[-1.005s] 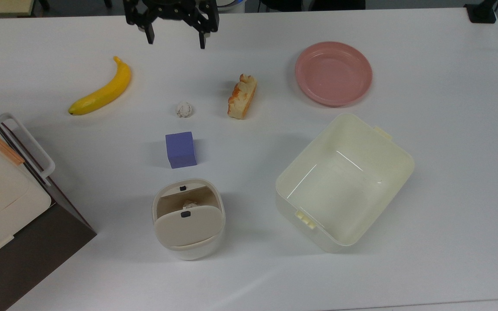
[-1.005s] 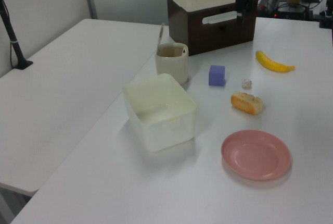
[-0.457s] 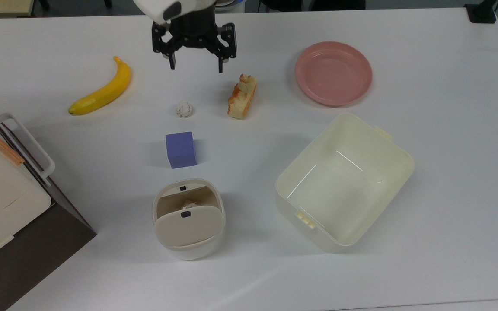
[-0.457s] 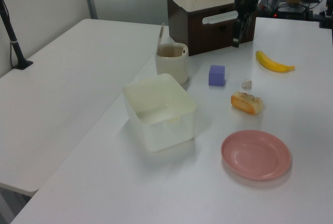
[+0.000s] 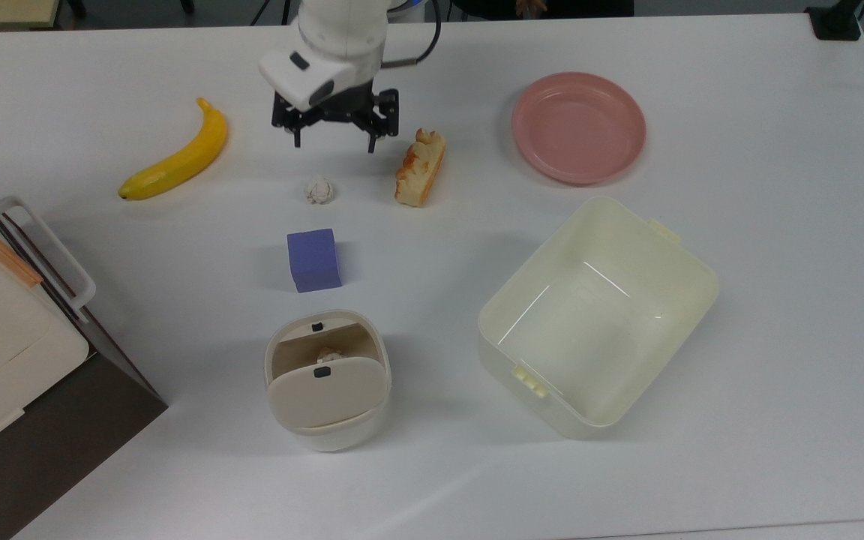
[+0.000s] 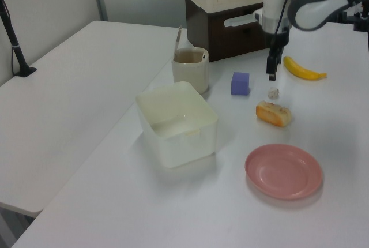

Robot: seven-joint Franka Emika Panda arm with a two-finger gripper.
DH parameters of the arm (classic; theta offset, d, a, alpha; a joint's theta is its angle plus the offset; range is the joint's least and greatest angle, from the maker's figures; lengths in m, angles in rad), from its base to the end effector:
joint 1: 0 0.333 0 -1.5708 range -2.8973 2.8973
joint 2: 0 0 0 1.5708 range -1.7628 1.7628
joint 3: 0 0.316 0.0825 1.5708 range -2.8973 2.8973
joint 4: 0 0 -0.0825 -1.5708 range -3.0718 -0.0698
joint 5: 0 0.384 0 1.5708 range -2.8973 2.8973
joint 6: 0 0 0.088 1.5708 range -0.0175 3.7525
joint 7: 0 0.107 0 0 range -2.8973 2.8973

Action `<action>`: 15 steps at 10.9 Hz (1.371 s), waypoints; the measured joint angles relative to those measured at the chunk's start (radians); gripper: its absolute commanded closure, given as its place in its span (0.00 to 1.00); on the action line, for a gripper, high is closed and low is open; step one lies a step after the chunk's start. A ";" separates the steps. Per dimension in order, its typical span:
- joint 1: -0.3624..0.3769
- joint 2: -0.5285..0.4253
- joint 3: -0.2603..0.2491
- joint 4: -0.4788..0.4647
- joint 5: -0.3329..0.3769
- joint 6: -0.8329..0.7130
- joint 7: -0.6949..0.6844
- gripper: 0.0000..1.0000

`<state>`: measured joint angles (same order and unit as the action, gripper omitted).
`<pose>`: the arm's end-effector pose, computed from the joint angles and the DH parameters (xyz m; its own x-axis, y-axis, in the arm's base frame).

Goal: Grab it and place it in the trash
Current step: 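Lower the gripper onto the white item and close to grasp it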

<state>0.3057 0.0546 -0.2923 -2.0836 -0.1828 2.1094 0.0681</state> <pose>0.5530 0.0002 0.3998 0.9989 0.0395 -0.0236 0.0430 -0.9843 0.1710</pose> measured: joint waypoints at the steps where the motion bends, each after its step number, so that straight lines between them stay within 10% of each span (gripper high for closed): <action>1: 0.000 0.030 0.000 -0.009 -0.005 0.017 0.000 0.00; 8: -0.061 0.197 -0.007 0.023 -0.069 0.082 0.000 0.09; 9: -0.062 0.209 -0.007 0.030 -0.071 0.082 0.000 0.29; 11: -0.062 0.217 -0.007 0.036 -0.071 0.082 0.000 1.00; 15: -0.061 0.218 -0.007 0.039 -0.078 0.082 0.000 1.00</action>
<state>0.2446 0.2729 -0.2991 -2.0443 -0.2608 2.1913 0.0681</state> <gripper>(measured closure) 0.678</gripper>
